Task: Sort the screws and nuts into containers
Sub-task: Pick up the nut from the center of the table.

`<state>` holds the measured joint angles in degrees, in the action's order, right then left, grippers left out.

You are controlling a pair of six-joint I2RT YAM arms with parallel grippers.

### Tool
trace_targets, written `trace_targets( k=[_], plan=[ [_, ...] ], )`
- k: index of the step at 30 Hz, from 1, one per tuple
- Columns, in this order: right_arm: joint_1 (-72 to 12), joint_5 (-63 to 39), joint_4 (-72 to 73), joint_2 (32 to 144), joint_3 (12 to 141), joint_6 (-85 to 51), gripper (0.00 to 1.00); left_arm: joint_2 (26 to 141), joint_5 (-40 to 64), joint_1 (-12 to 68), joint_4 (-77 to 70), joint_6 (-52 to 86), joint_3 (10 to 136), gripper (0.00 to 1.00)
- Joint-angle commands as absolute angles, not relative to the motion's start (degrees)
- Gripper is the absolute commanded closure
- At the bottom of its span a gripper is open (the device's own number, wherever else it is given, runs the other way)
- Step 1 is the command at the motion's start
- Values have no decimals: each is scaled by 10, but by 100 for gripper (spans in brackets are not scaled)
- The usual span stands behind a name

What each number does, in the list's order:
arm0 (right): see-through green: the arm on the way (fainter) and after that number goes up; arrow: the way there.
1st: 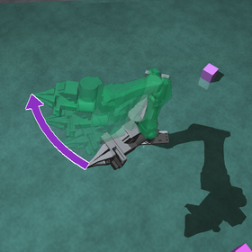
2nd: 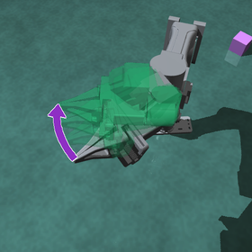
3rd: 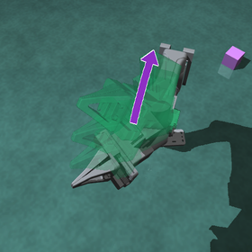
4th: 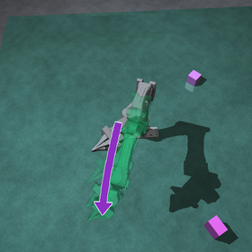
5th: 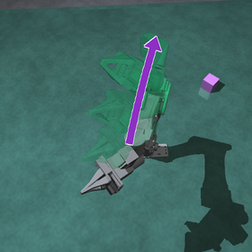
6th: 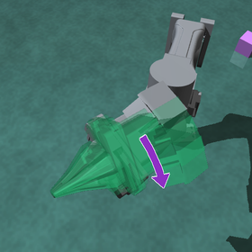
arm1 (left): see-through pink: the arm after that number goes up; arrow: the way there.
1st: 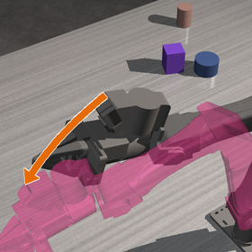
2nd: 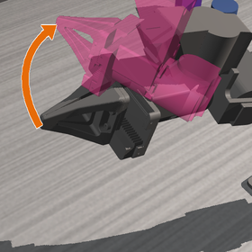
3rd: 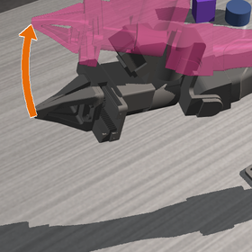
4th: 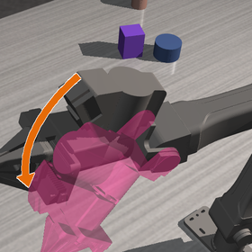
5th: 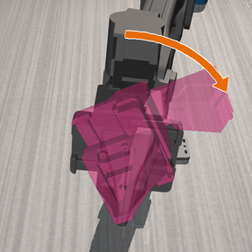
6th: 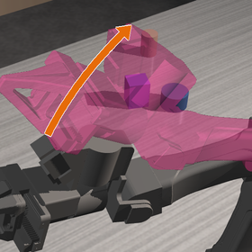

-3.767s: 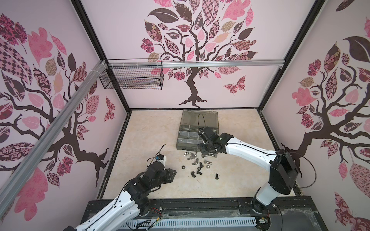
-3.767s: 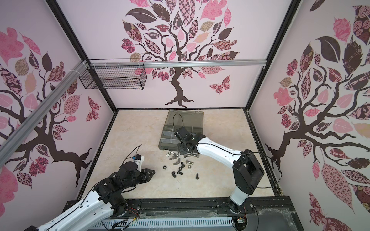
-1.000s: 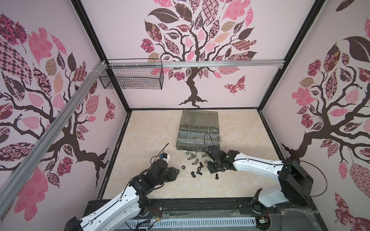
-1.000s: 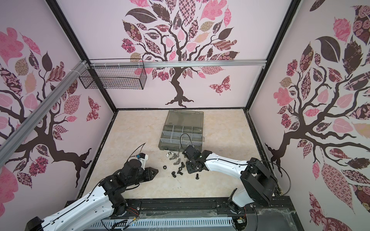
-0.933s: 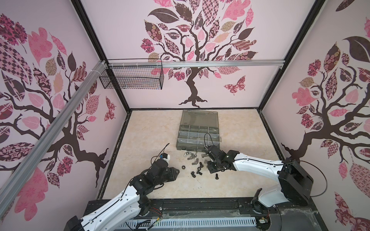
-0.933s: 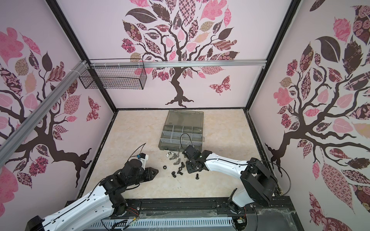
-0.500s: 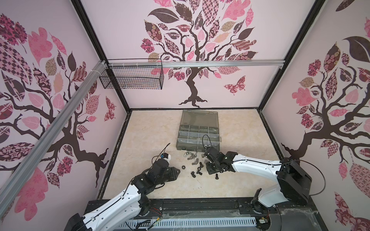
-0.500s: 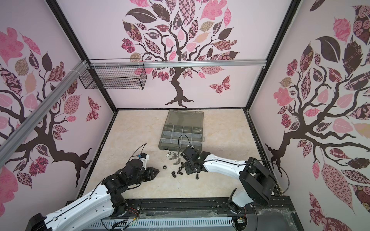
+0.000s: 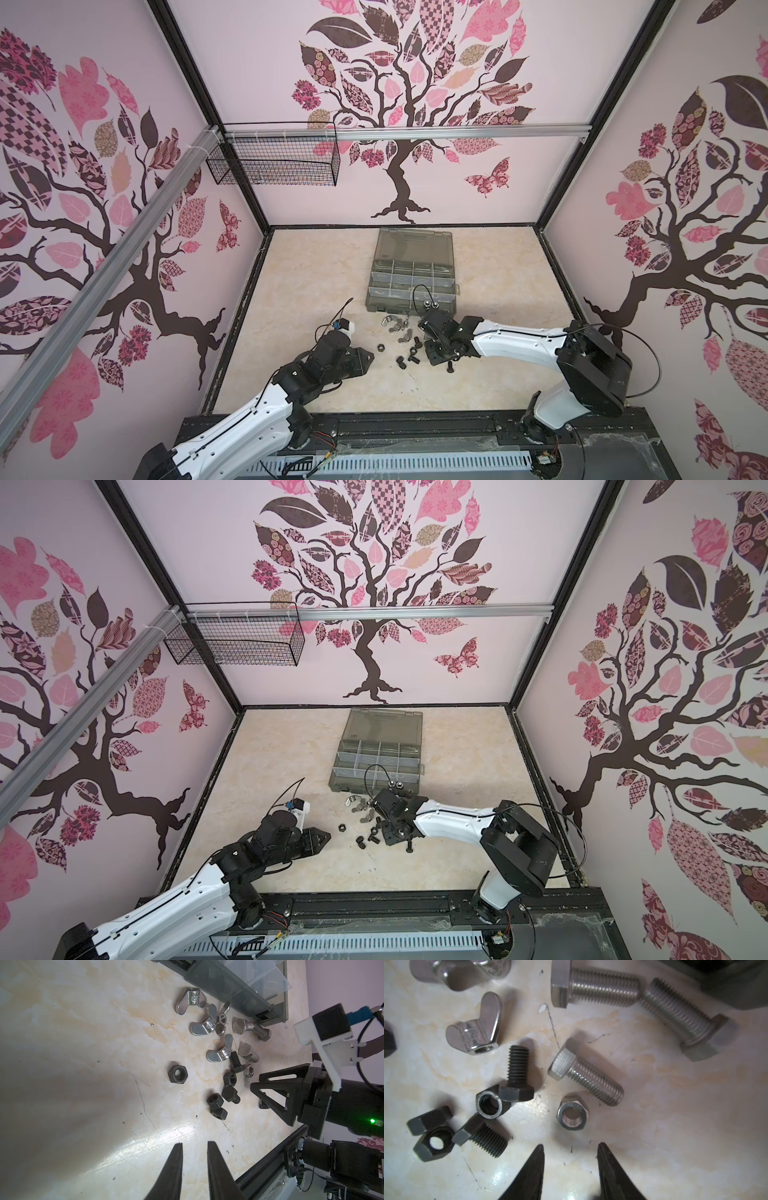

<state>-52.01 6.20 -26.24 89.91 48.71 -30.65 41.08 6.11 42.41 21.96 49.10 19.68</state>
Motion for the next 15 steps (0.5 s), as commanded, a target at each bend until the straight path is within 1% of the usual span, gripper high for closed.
trace_targets(
  k=[1,7,15],
  plan=[
    [-522,86,-271,919,510,-308,55,410,63,425,214,491,186,75],
    [-522,95,-265,949,525,-306,55,404,62,425,215,492,184,75],
    [-522,93,-254,979,544,-308,60,394,62,425,221,495,181,75]
  ],
)
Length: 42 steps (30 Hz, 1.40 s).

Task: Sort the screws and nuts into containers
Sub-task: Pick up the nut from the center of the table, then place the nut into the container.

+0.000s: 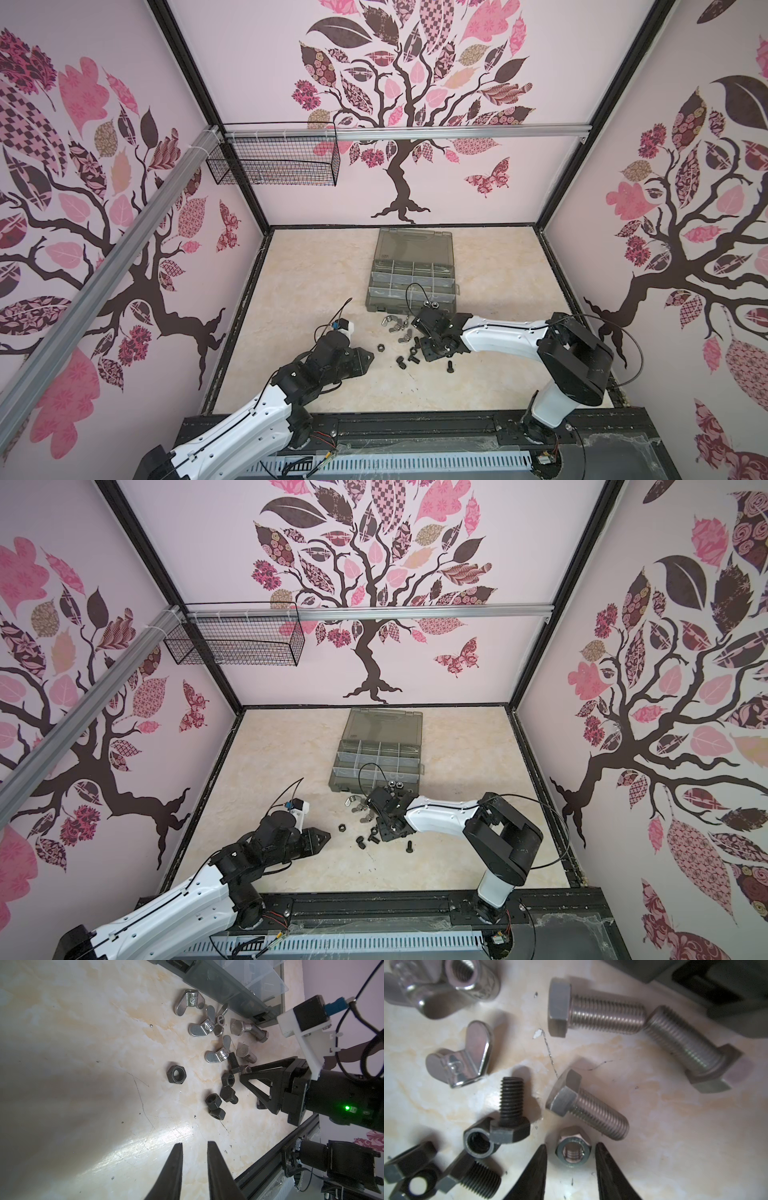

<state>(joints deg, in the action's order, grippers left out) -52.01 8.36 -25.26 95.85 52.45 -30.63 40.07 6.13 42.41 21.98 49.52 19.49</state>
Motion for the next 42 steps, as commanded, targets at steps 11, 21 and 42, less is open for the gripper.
trace_targets(
  k=[11,21,42],
  plan=[
    [-522,97,-253,986,538,-310,78,381,60,424,227,497,178,75],
    [-516,106,-280,912,558,-284,81,376,56,425,235,496,183,75],
    [-404,110,-323,1064,806,-186,74,366,54,425,248,495,194,75]
  ],
)
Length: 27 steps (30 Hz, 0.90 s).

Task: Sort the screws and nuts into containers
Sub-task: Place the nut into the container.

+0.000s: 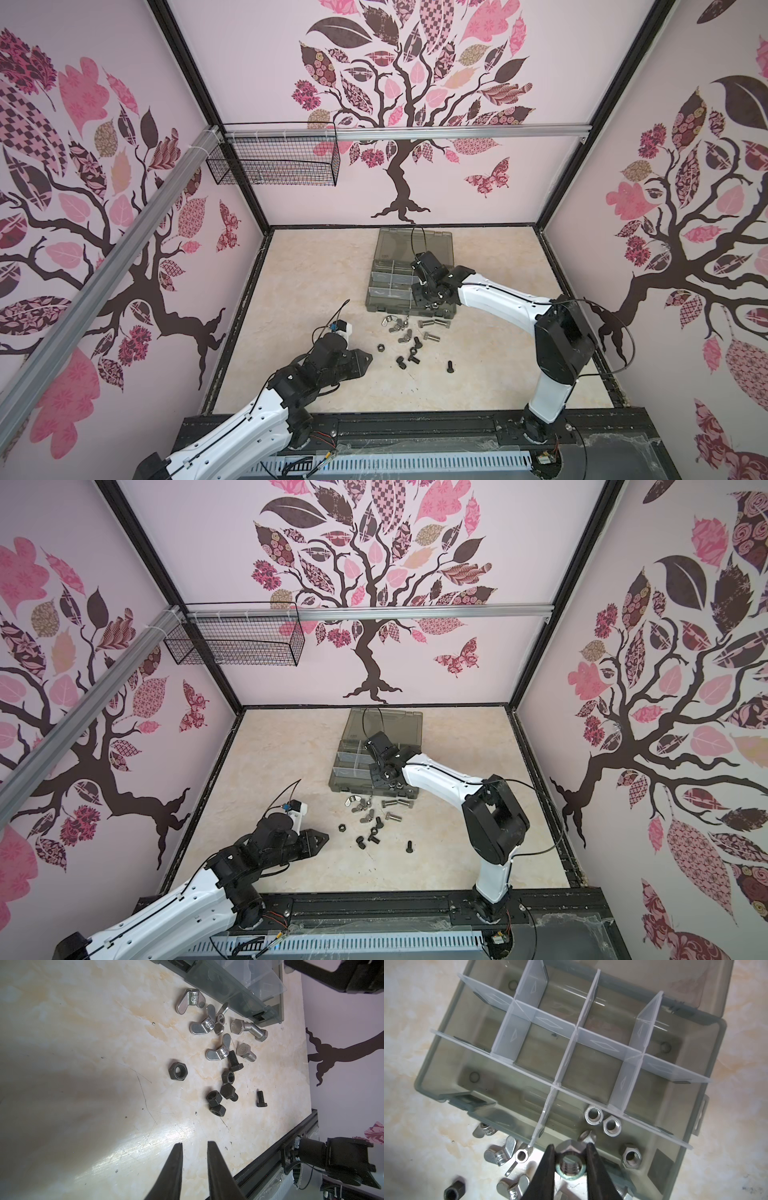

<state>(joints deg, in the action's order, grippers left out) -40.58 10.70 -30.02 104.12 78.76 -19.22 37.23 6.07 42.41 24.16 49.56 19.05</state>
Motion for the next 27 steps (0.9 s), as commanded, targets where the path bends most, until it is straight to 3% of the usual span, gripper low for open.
trace_targets(
  k=[1,3,6,17,27],
  plan=[
    [-404,109,-323,1067,806,-188,69,365,54,424,249,495,194,75],
    [-404,104,-324,1069,806,-192,60,362,54,425,251,496,193,75],
    [-404,101,-324,1060,802,-193,55,360,51,425,251,497,193,75],
    [-404,81,-337,976,757,-192,53,366,39,425,268,482,220,75],
    [-405,37,-301,830,595,-229,53,386,6,425,289,462,256,74]
  ],
)
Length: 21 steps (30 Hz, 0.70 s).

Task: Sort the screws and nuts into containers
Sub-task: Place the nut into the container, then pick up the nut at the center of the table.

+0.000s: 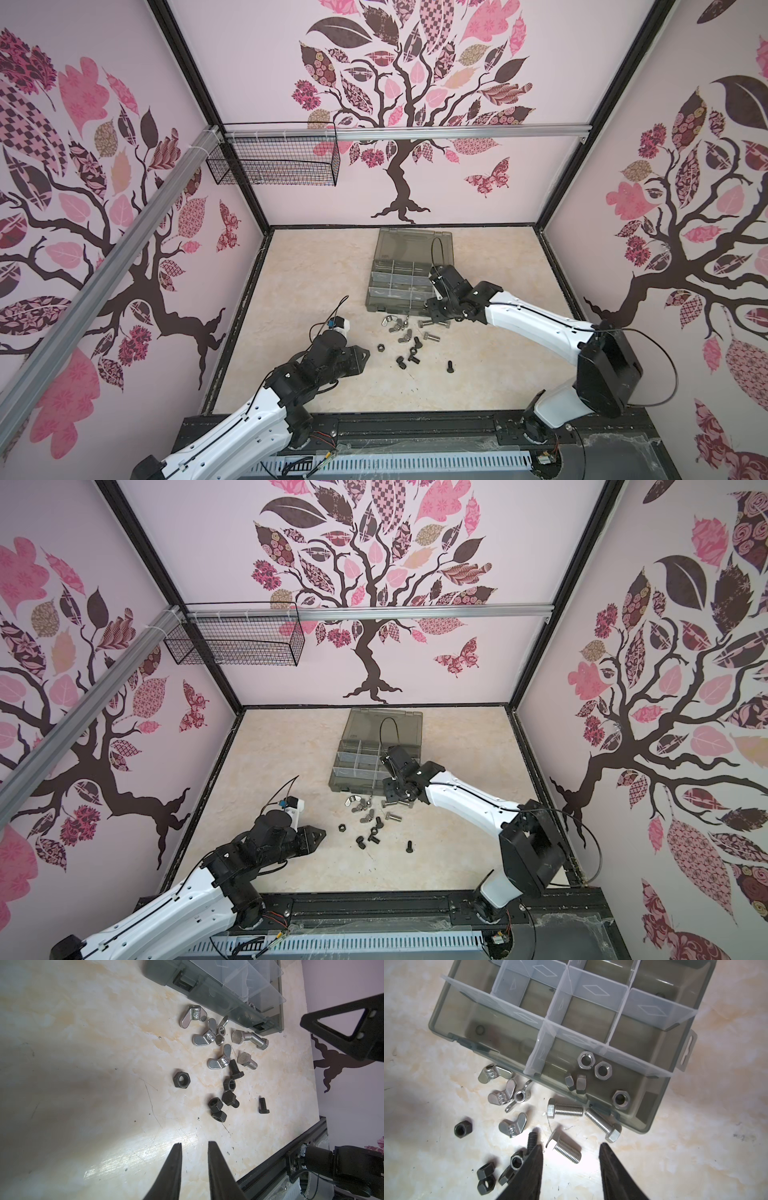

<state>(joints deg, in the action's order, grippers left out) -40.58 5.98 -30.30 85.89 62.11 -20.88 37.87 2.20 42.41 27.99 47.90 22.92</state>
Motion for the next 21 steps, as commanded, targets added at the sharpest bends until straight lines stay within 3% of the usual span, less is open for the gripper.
trace_targets(
  k=[1,21],
  plan=[
    [-406,33,-297,820,585,-234,53,392,3,425,292,458,262,74],
    [-450,11,-261,731,433,-301,53,475,-25,425,302,417,314,71]
  ],
)
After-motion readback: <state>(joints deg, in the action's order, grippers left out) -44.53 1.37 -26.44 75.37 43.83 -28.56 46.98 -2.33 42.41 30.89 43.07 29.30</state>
